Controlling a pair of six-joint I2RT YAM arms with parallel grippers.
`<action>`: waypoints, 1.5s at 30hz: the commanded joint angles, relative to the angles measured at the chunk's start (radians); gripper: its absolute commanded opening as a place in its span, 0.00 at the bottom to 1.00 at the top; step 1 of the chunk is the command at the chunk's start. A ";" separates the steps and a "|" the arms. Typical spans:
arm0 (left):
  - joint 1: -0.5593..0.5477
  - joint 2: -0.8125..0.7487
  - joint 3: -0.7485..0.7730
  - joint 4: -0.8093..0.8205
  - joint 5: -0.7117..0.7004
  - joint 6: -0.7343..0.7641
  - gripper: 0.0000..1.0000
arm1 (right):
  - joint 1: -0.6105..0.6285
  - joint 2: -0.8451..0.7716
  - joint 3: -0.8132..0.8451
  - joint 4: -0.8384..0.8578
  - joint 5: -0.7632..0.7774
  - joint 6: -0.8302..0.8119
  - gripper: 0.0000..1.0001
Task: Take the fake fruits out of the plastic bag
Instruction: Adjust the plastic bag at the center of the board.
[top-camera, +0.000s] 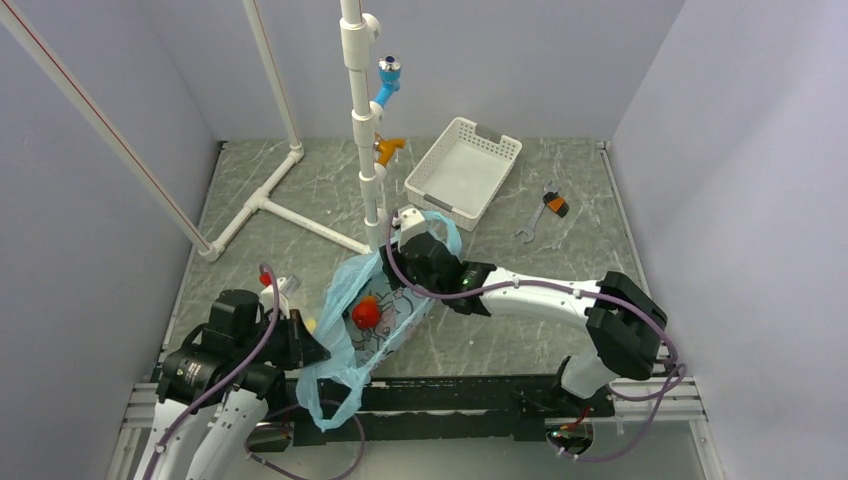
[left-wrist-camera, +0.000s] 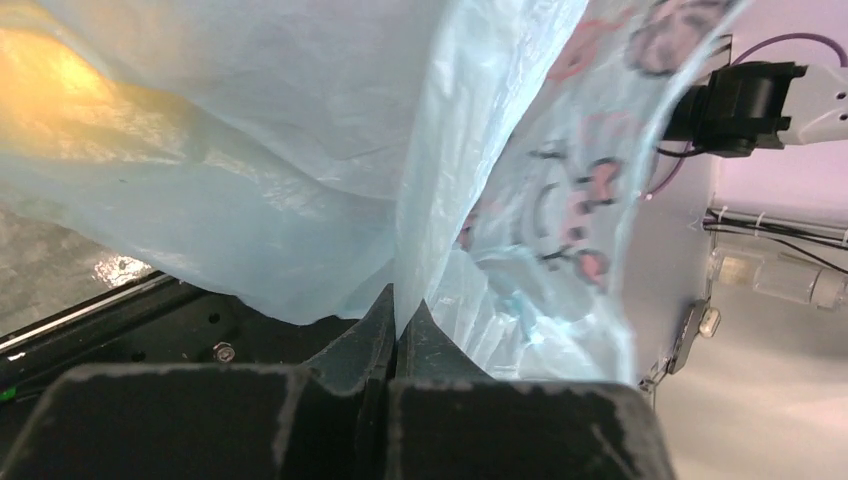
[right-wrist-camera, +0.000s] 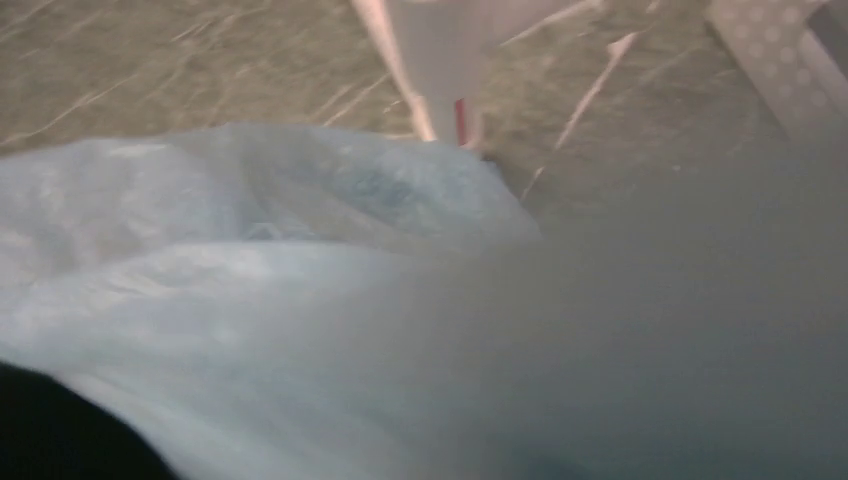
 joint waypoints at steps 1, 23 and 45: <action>-0.001 0.002 -0.042 -0.018 0.059 0.020 0.00 | -0.026 0.002 0.112 -0.054 0.100 -0.090 0.59; -0.002 -0.060 -0.210 0.186 0.084 -0.058 0.00 | 0.200 -0.062 -0.289 0.147 -0.157 -0.013 0.66; -0.003 -0.119 -0.262 0.201 0.087 -0.056 0.07 | 0.201 0.023 -0.121 0.240 -0.001 -0.147 0.84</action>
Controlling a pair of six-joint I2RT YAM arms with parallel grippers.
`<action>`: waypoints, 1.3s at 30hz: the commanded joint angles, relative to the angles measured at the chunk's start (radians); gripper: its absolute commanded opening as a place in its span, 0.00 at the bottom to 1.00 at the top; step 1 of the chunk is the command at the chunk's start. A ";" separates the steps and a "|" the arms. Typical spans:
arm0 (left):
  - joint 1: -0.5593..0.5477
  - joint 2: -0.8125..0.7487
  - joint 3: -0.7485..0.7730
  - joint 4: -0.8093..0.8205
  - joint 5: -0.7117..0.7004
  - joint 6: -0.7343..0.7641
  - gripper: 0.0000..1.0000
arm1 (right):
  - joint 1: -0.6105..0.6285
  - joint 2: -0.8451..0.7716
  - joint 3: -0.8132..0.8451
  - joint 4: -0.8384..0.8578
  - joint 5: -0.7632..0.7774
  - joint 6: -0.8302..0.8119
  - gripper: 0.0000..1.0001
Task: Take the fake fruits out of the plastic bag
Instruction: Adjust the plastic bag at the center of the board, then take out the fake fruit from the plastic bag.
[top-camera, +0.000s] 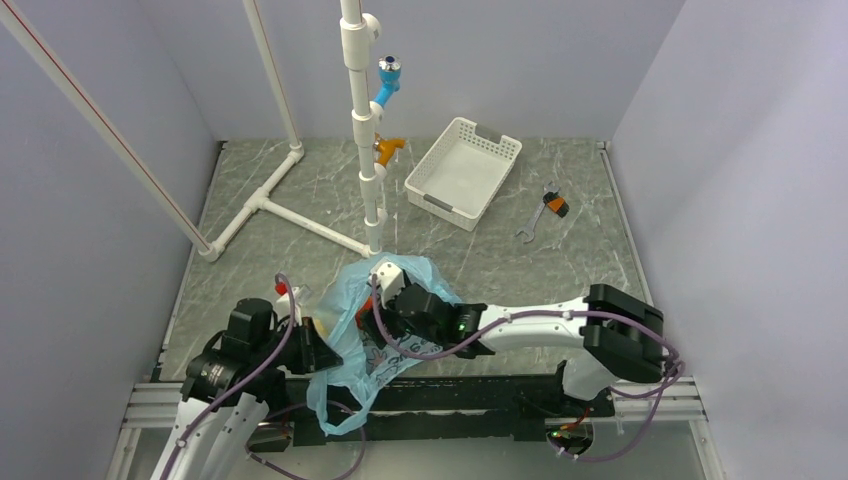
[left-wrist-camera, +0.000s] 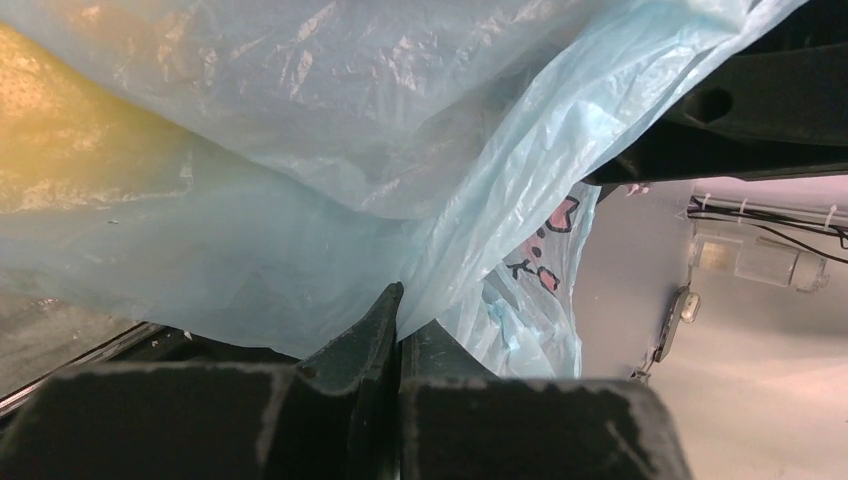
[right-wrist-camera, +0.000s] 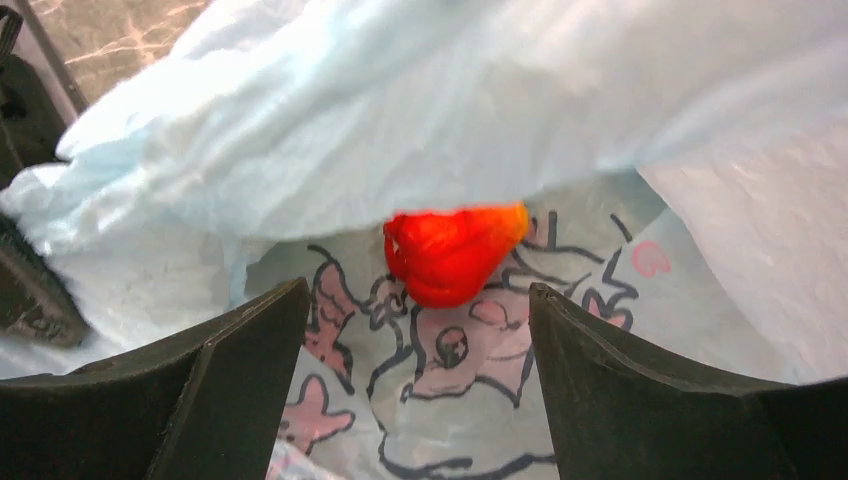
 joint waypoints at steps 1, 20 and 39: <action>-0.003 -0.021 0.002 0.033 -0.008 -0.012 0.06 | -0.007 0.066 0.064 0.083 0.037 -0.068 0.84; -0.003 -0.105 0.002 0.022 -0.086 -0.080 0.02 | -0.032 0.253 0.132 0.134 -0.056 -0.040 0.70; -0.003 -0.097 0.005 0.026 -0.097 -0.081 0.02 | -0.031 0.187 0.153 0.057 -0.040 -0.053 0.24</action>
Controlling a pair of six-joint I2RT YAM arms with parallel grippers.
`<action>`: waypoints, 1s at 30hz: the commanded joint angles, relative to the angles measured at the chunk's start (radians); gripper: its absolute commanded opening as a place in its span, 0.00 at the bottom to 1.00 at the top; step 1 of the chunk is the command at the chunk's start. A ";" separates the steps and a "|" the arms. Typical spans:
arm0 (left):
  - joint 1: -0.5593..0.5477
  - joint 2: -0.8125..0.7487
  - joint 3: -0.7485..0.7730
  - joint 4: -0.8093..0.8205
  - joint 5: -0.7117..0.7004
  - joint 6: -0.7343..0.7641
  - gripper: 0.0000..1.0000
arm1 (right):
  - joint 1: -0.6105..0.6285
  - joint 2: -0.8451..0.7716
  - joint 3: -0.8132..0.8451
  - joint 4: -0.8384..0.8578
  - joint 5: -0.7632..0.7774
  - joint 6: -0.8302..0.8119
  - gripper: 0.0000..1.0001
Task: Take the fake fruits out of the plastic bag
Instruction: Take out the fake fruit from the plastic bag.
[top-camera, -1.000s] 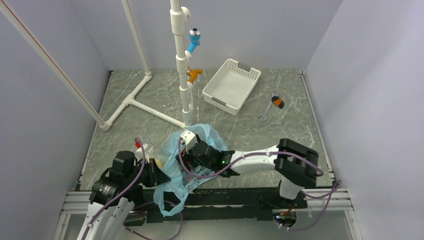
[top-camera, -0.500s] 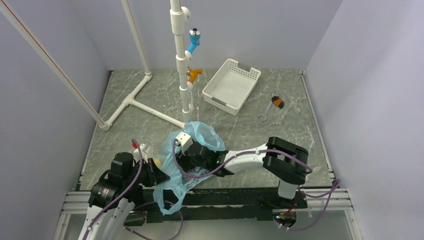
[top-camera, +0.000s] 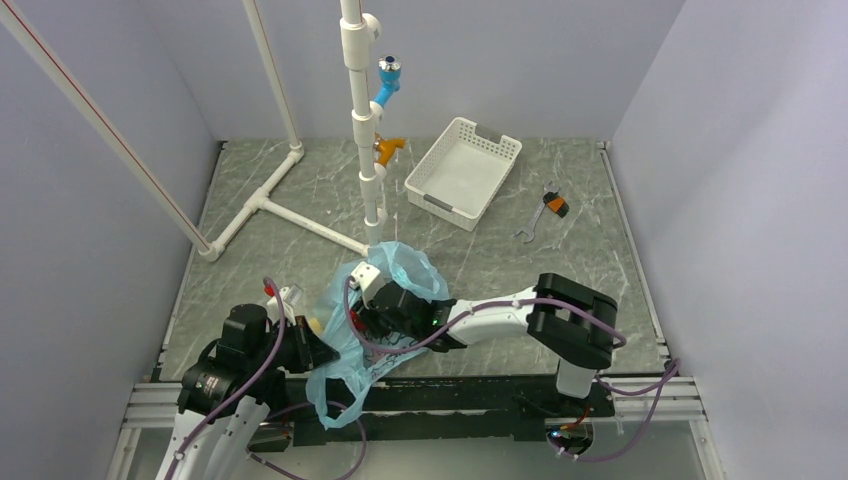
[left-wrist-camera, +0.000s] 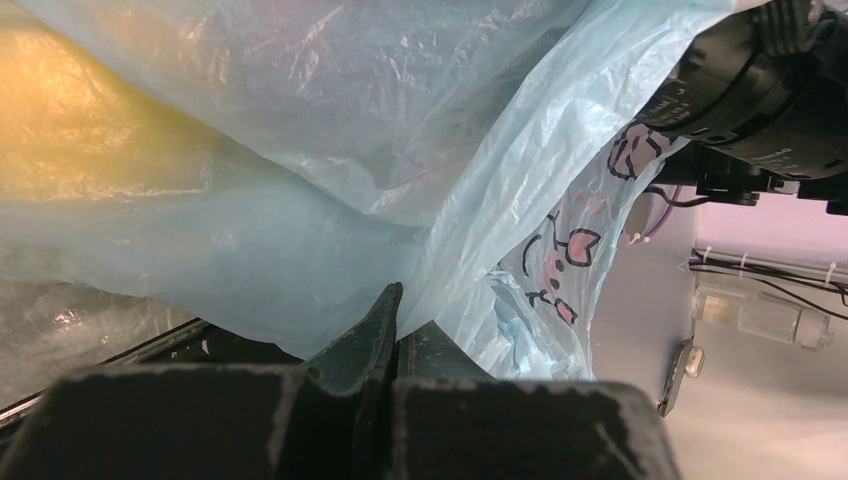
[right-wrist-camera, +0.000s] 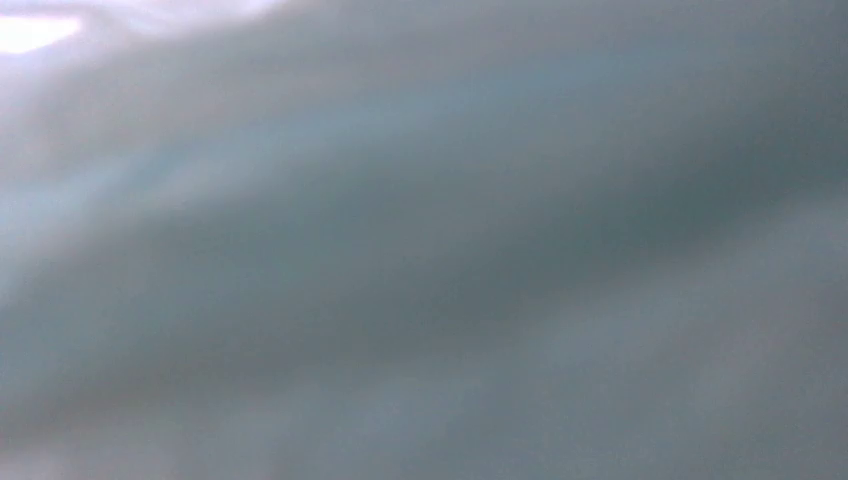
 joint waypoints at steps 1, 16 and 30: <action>-0.003 0.001 0.006 0.028 -0.008 -0.009 0.02 | -0.004 -0.101 0.022 -0.013 -0.004 -0.003 0.22; -0.002 0.004 0.008 0.031 -0.017 -0.012 0.02 | -0.001 -0.436 -0.082 -0.212 -0.025 -0.013 0.10; -0.001 -0.008 0.008 0.032 -0.022 -0.015 0.02 | 0.000 -0.679 -0.039 -0.410 -0.254 0.080 0.04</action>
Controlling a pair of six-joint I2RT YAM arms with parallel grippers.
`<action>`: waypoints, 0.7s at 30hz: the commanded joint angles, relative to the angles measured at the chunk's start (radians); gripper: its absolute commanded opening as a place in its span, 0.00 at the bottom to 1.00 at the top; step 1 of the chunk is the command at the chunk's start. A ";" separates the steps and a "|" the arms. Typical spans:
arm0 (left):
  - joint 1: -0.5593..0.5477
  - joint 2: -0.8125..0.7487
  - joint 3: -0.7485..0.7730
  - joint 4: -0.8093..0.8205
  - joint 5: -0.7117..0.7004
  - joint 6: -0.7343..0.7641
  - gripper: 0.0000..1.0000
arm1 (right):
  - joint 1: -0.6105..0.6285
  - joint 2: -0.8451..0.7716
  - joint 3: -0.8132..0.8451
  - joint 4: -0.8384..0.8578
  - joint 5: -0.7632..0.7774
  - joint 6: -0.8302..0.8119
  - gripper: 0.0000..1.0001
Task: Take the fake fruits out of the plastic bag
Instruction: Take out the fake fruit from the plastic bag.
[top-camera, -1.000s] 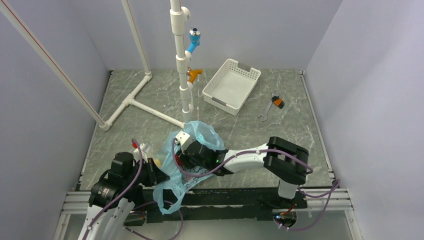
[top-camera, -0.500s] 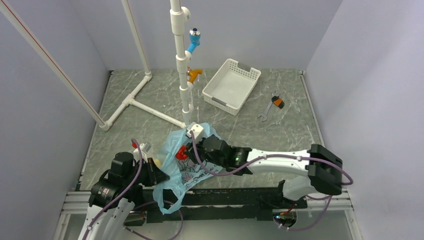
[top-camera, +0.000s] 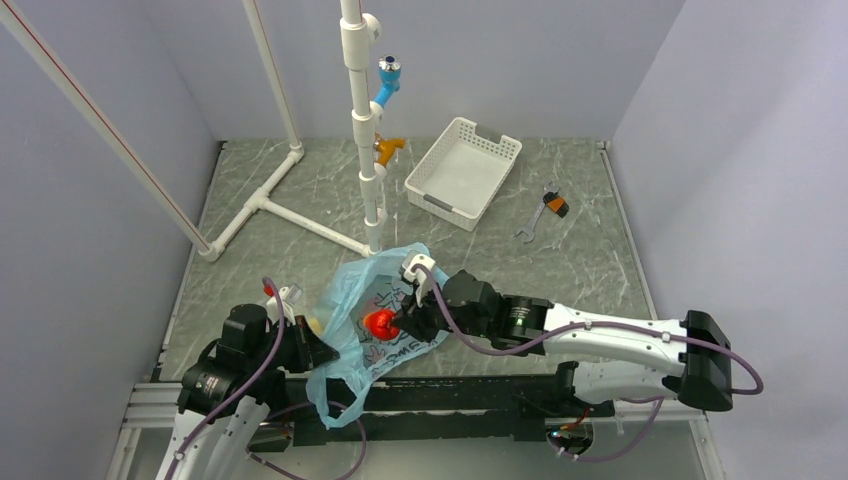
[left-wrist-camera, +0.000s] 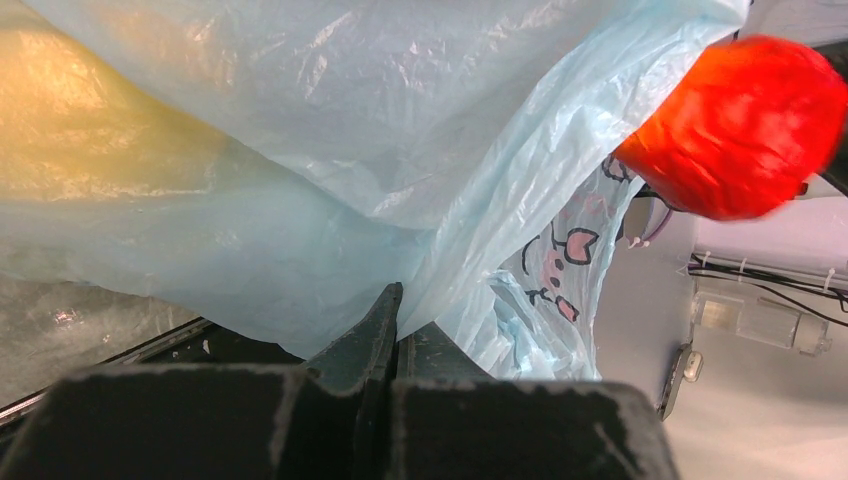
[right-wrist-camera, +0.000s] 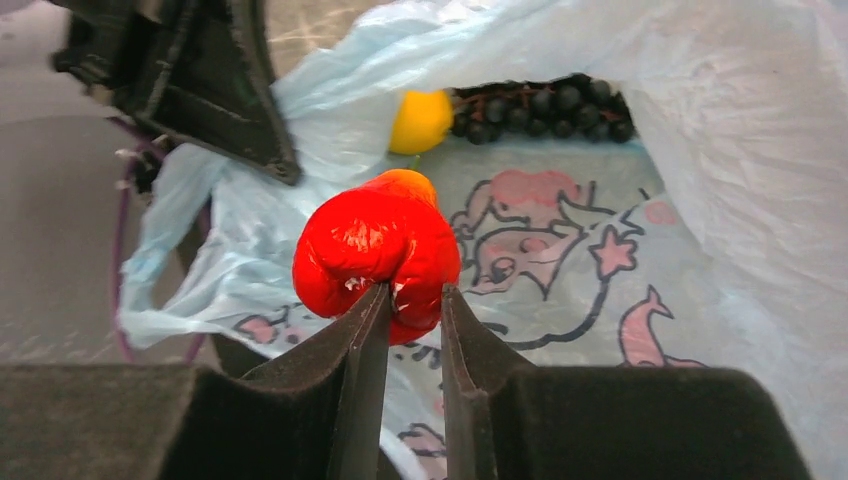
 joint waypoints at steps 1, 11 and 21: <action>-0.001 -0.009 0.008 0.032 -0.010 -0.005 0.02 | 0.000 -0.049 0.095 -0.026 -0.101 0.061 0.02; -0.001 -0.021 0.008 0.030 -0.001 -0.001 0.02 | -0.003 0.010 0.261 -0.085 0.054 0.040 0.00; -0.001 -0.009 0.010 0.036 0.000 0.007 0.02 | -0.039 -0.003 0.441 -0.139 -0.028 0.036 0.00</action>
